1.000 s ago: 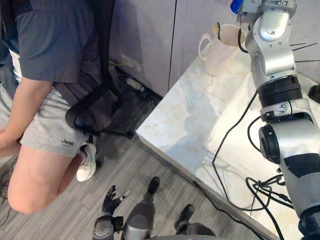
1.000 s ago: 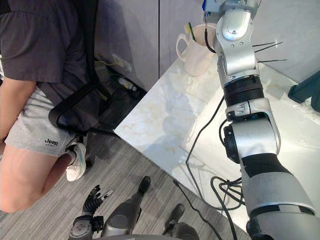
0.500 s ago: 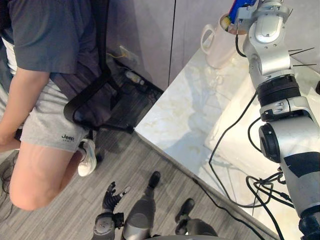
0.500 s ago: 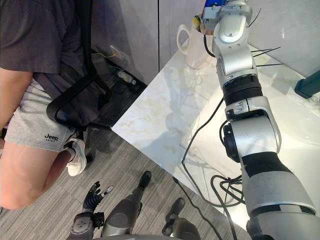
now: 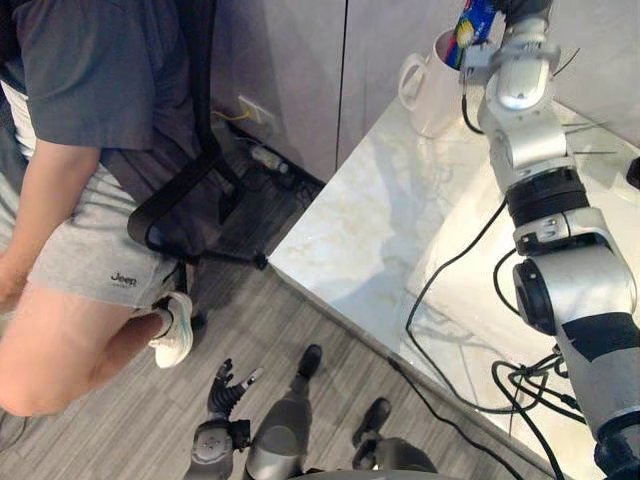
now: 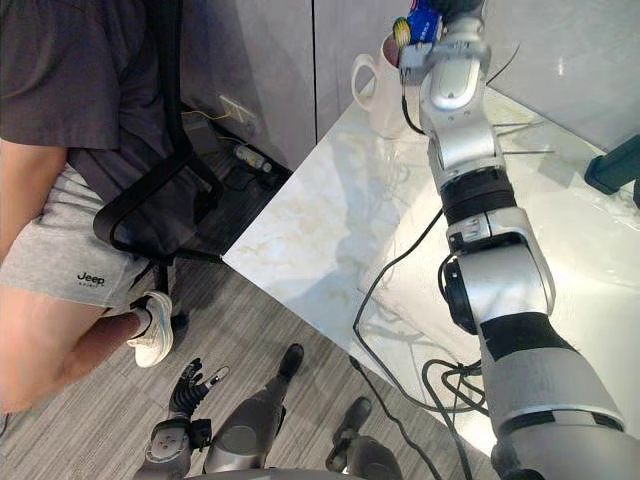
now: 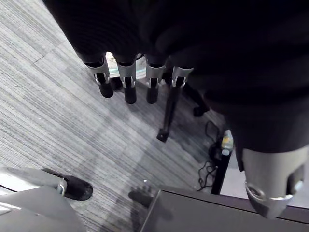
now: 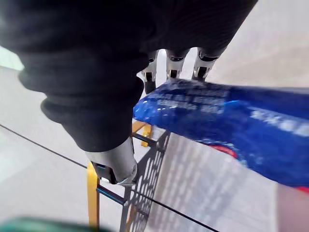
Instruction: Organize washtable
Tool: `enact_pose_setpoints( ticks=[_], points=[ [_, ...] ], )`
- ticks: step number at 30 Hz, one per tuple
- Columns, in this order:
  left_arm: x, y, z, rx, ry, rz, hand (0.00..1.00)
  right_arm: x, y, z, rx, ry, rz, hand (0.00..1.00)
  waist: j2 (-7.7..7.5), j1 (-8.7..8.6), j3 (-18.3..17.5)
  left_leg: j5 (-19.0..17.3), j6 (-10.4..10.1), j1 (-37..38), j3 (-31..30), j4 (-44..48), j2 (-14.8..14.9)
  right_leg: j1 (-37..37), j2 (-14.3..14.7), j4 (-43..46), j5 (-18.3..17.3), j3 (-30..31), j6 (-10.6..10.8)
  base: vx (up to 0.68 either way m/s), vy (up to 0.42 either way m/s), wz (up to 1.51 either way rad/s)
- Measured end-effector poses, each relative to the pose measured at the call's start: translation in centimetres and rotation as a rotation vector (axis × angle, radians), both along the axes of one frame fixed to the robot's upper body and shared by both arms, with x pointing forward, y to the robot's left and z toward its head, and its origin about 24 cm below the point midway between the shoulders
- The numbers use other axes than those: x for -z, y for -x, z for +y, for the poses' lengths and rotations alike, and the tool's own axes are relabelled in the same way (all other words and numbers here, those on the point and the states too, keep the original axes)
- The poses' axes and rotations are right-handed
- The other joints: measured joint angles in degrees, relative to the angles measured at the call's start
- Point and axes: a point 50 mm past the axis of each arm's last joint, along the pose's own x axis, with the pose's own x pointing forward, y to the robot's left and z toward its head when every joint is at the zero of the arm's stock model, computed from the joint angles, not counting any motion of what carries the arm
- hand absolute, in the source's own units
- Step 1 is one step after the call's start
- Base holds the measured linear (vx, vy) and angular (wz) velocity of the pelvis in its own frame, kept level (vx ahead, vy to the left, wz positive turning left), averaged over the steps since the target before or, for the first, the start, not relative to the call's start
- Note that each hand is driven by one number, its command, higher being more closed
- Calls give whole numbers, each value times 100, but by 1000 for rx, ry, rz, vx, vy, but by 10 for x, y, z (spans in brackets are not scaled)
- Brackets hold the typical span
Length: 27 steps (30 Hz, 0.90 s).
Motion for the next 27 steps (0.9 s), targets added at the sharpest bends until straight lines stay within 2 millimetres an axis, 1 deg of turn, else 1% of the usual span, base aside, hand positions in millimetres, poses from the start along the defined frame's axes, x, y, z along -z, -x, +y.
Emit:
enact_pose_setpoints(
  ticks=[3,5,6,8,9,11,13,14,15,17,18,19,20,22,23,24,25,26,27],
  points=[
    [0,0,0,0,0,2,0,-7,10,-2,-20,-27,-66,0,-6,-38,-3,8,2,72,33,-30,1,38,-12,14,0,40,1,-15,19,-4],
    [2,3,2,-3,-4,17,0,-15,20,3,-44,-10,-126,0,-19,-154,-11,35,5,183,43,-100,3,108,-16,10,0,42,1,0,0,0],
    [2,3,2,-2,-6,20,0,-19,25,3,-42,12,-159,0,-28,-179,-17,34,5,210,57,-102,4,125,-19,11,0,60,1,0,0,0],
    [3,4,4,-7,-8,23,0,-29,41,2,-33,72,-249,0,-45,-302,-28,35,5,247,79,-117,5,153,-21,11,1,66,1,-15,16,-4],
    [3,4,4,-9,-10,25,0,-31,46,1,-25,94,-275,0,-60,-324,-38,35,5,254,117,-120,11,151,-21,11,1,83,2,-15,15,-13],
    [4,7,8,-15,-21,40,0,-33,62,-6,6,161,-341,0,-166,-411,-115,47,6,379,236,-213,51,170,-11,11,1,207,2,-1,8,-25],
    [5,9,11,-10,-35,53,0,-30,71,-13,19,165,-371,0,-266,-539,-224,46,5,412,286,-213,57,184,-11,10,1,247,2,9,2,-21],
    [5,9,13,-2,-46,59,0,-28,80,-22,34,172,-402,0,-345,-654,-330,44,5,451,382,-215,68,177,-13,12,6,351,0,5,6,-26],
    [5,9,12,-5,-43,58,0,-28,84,-26,46,182,-413,0,-372,-684,-365,44,5,473,434,-215,70,177,-16,11,12,394,-3,-6,12,-35],
    [7,12,10,-5,-22,69,0,-25,106,-49,112,225,-466,0,-423,-858,-524,37,5,565,597,-218,81,184,-20,17,39,552,1,-22,15,-34],
    [8,13,8,-6,-17,75,0,-24,113,-55,129,235,-484,0,-429,-911,-565,32,7,588,639,-219,85,181,-20,21,44,595,2,-35,14,-41],
    [12,16,5,-10,-5,91,0,-20,129,-70,179,250,-516,0,-438,-981,-633,-1,10,655,758,-220,107,173,-18,27,61,717,-2,-37,12,-38],
    [13,17,4,-19,1,97,0,-17,137,-78,210,257,-529,0,-437,-1024,-664,-35,24,704,831,-221,124,174,-12,27,68,783,-4,-68,15,-54],
    [18,30,5,-36,6,137,0,1,168,-114,364,252,-540,0,-438,-1255,-966,-107,28,768,1089,-228,174,80,8,68,79,1035,-11,-59,11,-61],
    [20,32,5,-37,5,148,0,6,176,-125,411,246,-535,0,-427,-1286,-1018,-118,28,794,1143,-232,184,68,11,75,84,1083,-16,-23,-3,-58],
    [22,37,5,-61,15,163,0,16,193,-148,522,218,-519,0,-414,-1407,-1080,-139,28,875,1192,-239,191,91,15,80,86,1181,-19,-27,-8,-38],
    [23,40,5,-75,27,170,0,31,211,-172,644,177,-487,0,-389,-1572,-1177,-143,26,892,1224,-267,195,87,18,82,83,1212,-18,-33,-9,-30],
    [23,41,6,-80,29,172,0,40,221,-183,704,154,-466,0,-380,-1624,-1207,-153,20,909,1246,-273,198,88,21,83,75,1241,-7,-38,-3,-23],
    [24,44,6,-82,32,178,0,57,235,-199,795,106,-426,0,-370,-1686,-1242,-175,13,948,1298,-275,202,91,30,84,39,1308,40,-28,-2,-24]
  ],
)
